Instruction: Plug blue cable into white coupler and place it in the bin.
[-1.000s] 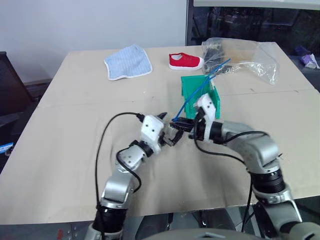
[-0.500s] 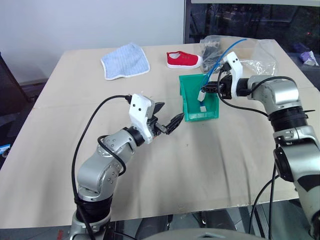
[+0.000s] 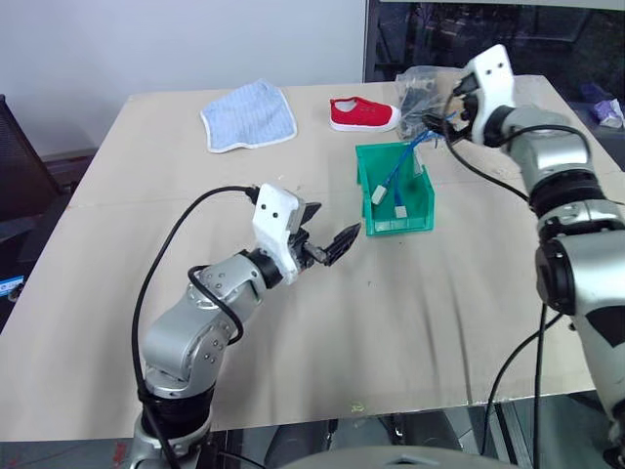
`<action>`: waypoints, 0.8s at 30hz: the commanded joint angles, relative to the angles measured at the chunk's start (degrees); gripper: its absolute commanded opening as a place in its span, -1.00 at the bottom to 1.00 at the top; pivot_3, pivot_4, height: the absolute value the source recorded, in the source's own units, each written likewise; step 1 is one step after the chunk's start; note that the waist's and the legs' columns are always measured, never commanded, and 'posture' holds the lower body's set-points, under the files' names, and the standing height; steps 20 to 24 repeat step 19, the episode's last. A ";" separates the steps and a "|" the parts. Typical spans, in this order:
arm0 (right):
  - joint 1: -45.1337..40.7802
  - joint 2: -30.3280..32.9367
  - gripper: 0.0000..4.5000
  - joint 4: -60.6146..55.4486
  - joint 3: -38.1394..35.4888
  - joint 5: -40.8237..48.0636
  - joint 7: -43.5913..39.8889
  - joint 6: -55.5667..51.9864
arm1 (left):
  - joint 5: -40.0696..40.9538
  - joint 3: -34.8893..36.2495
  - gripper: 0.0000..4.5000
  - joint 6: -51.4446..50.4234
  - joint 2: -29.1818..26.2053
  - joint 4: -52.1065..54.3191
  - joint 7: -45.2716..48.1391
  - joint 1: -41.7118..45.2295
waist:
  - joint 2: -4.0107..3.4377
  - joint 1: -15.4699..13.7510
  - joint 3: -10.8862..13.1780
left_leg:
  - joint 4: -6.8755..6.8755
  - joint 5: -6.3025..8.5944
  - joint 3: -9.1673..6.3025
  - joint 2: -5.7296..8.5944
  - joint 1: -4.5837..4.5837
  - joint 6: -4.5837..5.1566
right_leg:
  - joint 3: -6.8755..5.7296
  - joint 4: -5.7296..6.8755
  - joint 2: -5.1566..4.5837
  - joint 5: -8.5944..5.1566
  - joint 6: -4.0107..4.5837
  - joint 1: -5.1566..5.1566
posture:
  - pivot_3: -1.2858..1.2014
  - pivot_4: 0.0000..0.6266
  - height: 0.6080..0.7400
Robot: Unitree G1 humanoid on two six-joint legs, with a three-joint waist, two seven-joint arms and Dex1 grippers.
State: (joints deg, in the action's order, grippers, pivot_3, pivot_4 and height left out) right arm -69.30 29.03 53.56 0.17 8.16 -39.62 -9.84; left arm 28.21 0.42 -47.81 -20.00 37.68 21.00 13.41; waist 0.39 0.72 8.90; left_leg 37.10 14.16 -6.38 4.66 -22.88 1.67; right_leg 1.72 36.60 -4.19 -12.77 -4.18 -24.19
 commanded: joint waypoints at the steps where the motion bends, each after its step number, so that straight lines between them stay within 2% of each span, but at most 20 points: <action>1: 10.86 2.11 0.97 -24.75 -6.23 9.87 -4.76 -9.60 | -1.45 0.02 1.00 4.59 -1.18 2.86 0.56 -3.61 | 0.00 -0.01 0.00 | 0.02 0.00 0.01 -0.02 0.00 0.00 | 0.01 0.02 -0.01 0.00 0.00 0.00 | 0.03 -0.52 1.00; 3: 19.54 2.95 0.97 -36.34 -9.05 13.58 -4.97 -12.62 | -3.26 -0.71 1.00 7.76 -2.04 2.49 0.94 -6.71 | -0.05 0.12 0.02 | -0.04 0.01 0.00 -0.06 0.00 0.01 | 0.06 0.01 0.00 0.00 0.00 -0.02 | 0.03 -0.52 1.00; 7: 43.79 4.31 0.97 -56.30 -13.05 20.43 -10.20 -13.49 | -6.64 -1.54 1.00 12.88 -4.62 0.59 2.77 -14.30 | -0.06 -0.28 0.01 | -0.02 0.02 0.03 -0.14 0.03 0.02 | 0.12 0.04 -0.11 -0.01 0.01 -0.01 | 0.03 -0.52 1.00; 9: 51.90 4.43 0.97 -60.18 -14.11 20.67 -9.80 -13.40 | -7.29 -1.54 1.00 15.25 -5.40 -0.36 4.10 -16.74 | -0.07 -0.64 0.02 | -0.02 0.09 0.04 -0.13 0.07 0.14 | 0.11 0.05 -0.13 0.00 0.00 0.02 | 0.03 -0.52 1.00; 12: 63.45 5.29 0.97 -60.81 -16.37 22.83 -14.35 -11.59 | -9.59 -1.74 1.00 21.11 -6.14 -3.70 6.10 -21.20 | -0.14 -0.80 0.02 | 0.03 0.16 0.13 -0.03 0.15 0.29 | 0.15 0.11 -0.30 0.00 0.02 0.06 | 0.03 -0.52 1.00; 19: 71.64 5.93 0.97 -56.36 -15.06 18.19 -18.91 0.04 | -10.63 -1.38 1.00 27.73 -7.01 -7.73 10.38 -25.31 | -0.14 -0.32 0.09 | 0.05 0.19 0.26 -0.07 0.76 0.33 | 0.21 0.04 -0.29 -0.08 0.06 0.68 | 0.03 -0.52 1.00; 24: 71.64 5.93 0.97 -56.36 -15.06 18.19 -18.91 0.04 | -10.63 -1.38 1.00 27.73 -7.01 -7.73 10.38 -25.31 | -0.14 -0.32 0.09 | 0.05 0.19 0.26 -0.07 0.76 0.33 | 0.21 0.04 -0.29 -0.08 0.06 0.68 | 0.03 -0.52 1.00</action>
